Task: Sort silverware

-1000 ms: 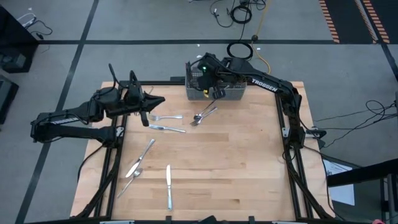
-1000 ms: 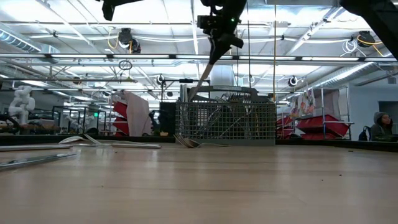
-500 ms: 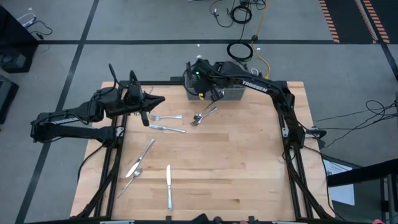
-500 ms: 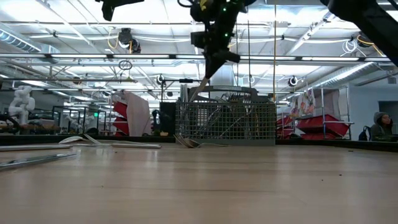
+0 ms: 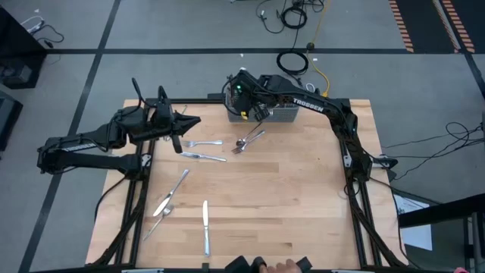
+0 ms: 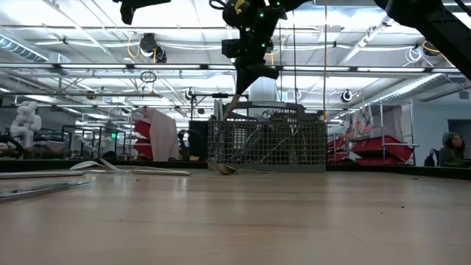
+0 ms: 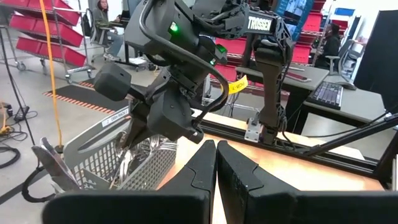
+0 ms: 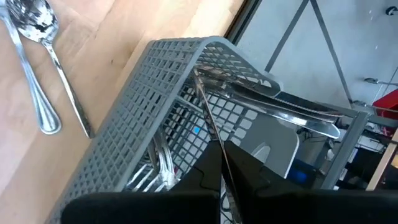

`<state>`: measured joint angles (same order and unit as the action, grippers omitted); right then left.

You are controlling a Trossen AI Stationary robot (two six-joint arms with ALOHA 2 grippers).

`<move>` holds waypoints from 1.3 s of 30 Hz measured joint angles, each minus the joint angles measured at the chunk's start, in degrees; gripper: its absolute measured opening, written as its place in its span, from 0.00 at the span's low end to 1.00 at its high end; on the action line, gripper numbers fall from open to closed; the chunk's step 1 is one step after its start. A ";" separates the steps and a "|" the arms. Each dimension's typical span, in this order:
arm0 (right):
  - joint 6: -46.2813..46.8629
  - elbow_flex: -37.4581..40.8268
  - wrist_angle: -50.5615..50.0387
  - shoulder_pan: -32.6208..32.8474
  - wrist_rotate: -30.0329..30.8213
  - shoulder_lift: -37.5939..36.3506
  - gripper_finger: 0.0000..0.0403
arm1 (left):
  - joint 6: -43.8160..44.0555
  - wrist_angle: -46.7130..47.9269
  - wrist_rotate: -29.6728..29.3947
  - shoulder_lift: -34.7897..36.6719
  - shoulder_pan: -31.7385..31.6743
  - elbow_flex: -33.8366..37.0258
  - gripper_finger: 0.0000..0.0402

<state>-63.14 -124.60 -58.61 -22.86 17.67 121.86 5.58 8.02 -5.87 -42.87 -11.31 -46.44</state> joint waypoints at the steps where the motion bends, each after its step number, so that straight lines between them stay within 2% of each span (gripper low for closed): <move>1: -0.38 0.00 0.16 -0.22 0.02 0.14 0.00 | 0.00 -0.01 -0.29 0.00 0.02 0.00 0.05; 24: -1.04 0.02 4.66 -1.85 -1.19 2.72 0.00 | 0.08 -0.20 -0.65 -0.01 0.02 0.00 0.05; 39: -4.21 0.02 11.07 -1.89 -1.51 2.54 0.16 | 0.15 -0.18 -0.65 -0.01 0.02 0.00 0.05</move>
<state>-67.34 -124.57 -47.54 -24.75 16.16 124.40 5.73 7.84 -6.52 -42.88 -11.29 -46.44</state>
